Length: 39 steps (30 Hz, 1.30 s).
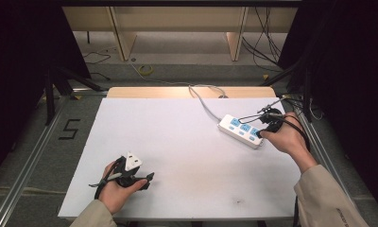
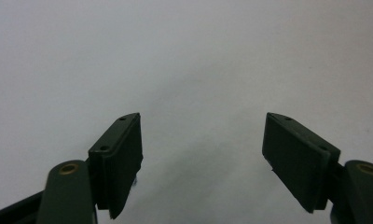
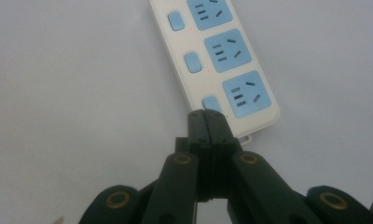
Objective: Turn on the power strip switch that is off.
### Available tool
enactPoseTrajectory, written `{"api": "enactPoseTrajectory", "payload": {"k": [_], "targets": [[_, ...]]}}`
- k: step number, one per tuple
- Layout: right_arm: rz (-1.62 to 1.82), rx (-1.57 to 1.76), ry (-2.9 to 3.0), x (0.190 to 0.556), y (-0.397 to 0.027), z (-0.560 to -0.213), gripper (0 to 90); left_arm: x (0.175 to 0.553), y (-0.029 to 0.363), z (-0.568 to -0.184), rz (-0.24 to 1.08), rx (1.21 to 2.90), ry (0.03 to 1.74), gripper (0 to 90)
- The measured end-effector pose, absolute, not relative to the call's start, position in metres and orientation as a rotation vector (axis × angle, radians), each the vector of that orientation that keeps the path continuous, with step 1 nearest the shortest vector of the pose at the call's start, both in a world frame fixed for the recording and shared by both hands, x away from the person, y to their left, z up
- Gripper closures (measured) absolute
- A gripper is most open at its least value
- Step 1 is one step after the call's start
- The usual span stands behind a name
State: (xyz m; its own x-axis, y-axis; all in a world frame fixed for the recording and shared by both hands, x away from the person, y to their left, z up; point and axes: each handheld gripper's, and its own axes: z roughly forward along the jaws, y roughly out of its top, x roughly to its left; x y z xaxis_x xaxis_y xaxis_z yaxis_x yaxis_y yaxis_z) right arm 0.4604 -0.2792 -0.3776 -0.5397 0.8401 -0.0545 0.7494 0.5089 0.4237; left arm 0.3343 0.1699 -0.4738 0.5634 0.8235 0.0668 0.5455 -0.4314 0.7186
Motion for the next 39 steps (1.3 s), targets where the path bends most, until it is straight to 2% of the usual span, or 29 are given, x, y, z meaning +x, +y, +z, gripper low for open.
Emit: {"api": "enactPoseTrajectory", "payload": {"k": [39], "targets": [[0.474,1.366,2.514,0.48,-0.273,-0.382,90.0,0.335,0.169,-0.474,0.546,2.141,1.09,28.5]]}}
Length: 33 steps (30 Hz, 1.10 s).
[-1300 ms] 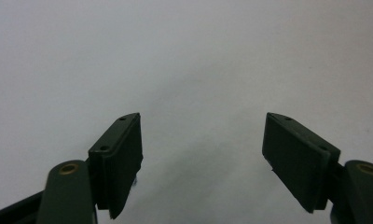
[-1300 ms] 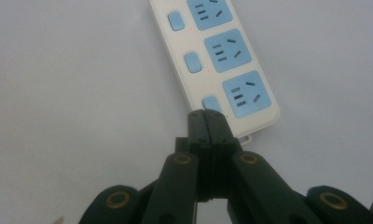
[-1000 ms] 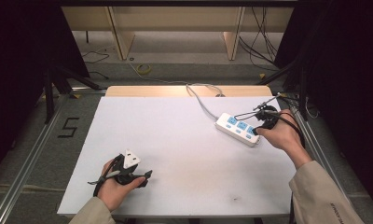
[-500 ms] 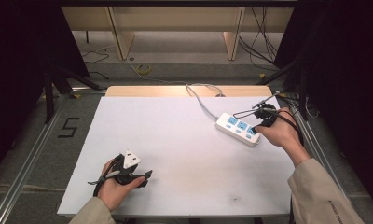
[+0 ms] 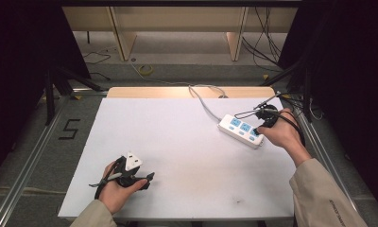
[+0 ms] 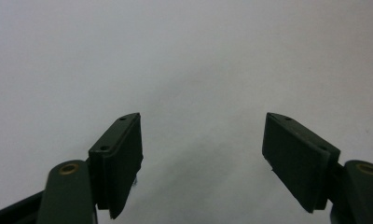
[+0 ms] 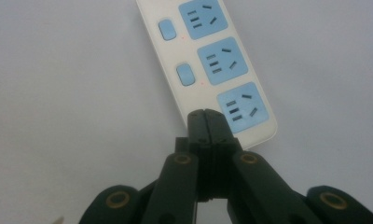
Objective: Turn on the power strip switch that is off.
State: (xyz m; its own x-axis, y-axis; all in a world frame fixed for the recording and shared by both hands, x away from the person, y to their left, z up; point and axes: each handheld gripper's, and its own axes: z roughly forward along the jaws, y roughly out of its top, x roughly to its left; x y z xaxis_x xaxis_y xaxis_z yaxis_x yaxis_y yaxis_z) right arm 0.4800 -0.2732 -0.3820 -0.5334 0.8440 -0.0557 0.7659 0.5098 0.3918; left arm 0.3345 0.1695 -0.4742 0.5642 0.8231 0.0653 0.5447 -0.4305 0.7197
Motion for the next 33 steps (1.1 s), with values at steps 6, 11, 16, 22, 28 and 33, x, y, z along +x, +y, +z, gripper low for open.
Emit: {"api": "enactPoseTrajectory", "payload": {"k": [6,11,16,22,28,33], "targets": [[0.468,1.374,2.518,0.482,-0.272,-0.384,90.0,0.334,0.169,-0.474,0.547,2.142,1.09,28.5],[0.462,1.376,2.521,0.484,-0.272,-0.386,90.0,0.334,0.169,-0.474,0.546,2.142,1.089,28.5],[0.456,1.384,2.523,0.486,-0.272,-0.388,90.0,0.334,0.169,-0.474,0.546,2.142,1.089,28.5],[0.449,1.389,2.523,0.488,-0.272,-0.389,90.0,0.334,0.169,-0.474,0.545,2.143,1.088,28.5],[0.439,1.4,2.527,0.49,-0.272,-0.392,90.0,0.334,0.169,-0.474,0.545,2.147,1.086,28.5],[0.438,1.401,2.53,0.491,-0.271,-0.393,90.0,0.334,0.169,-0.474,0.545,2.148,1.085,28.5]]}}
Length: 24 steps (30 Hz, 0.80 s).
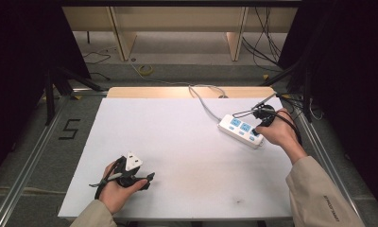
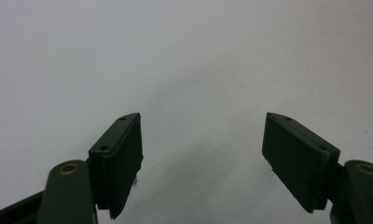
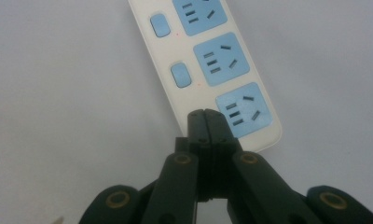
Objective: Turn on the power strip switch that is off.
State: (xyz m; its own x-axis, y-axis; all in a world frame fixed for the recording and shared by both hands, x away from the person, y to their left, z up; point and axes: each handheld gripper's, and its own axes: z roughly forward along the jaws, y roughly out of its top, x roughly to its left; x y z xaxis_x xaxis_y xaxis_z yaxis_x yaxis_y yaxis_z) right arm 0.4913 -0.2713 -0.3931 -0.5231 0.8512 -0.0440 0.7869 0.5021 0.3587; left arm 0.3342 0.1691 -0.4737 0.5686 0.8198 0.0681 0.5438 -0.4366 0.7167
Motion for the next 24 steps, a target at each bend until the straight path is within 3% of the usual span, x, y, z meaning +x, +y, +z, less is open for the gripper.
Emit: {"api": "enactPoseTrajectory", "payload": {"k": [24], "targets": [[0.421,1.419,2.536,0.4981,-0.2695,-0.3998,90.0,0.3342,0.169,-0.4736,0.545,2.15,1.082,28.5]]}}
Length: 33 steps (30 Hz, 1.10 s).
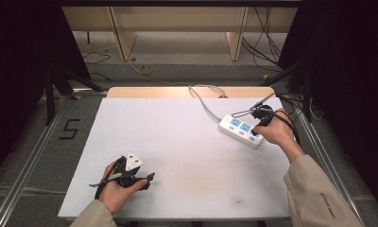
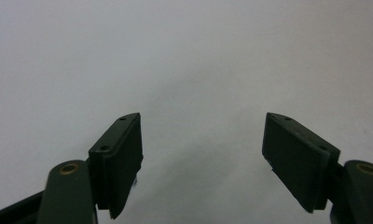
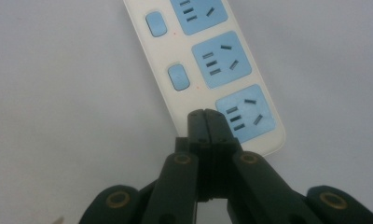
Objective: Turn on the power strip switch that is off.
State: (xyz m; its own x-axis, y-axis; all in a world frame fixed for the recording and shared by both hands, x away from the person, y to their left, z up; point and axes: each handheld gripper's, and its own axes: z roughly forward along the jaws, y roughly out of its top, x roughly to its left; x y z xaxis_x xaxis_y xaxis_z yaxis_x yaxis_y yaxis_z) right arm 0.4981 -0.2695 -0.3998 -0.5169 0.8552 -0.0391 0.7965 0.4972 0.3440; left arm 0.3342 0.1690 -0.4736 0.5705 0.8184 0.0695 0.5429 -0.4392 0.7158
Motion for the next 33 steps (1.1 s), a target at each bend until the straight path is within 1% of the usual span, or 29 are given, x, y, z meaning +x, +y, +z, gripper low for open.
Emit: {"api": "enactPoseTrajectory", "payload": {"k": [33], "targets": [[0.38,1.43,2.557,0.506,-0.266,-0.412,90.0,0.334,0.168,-0.475,0.542,2.144,1.085,28.5]]}}
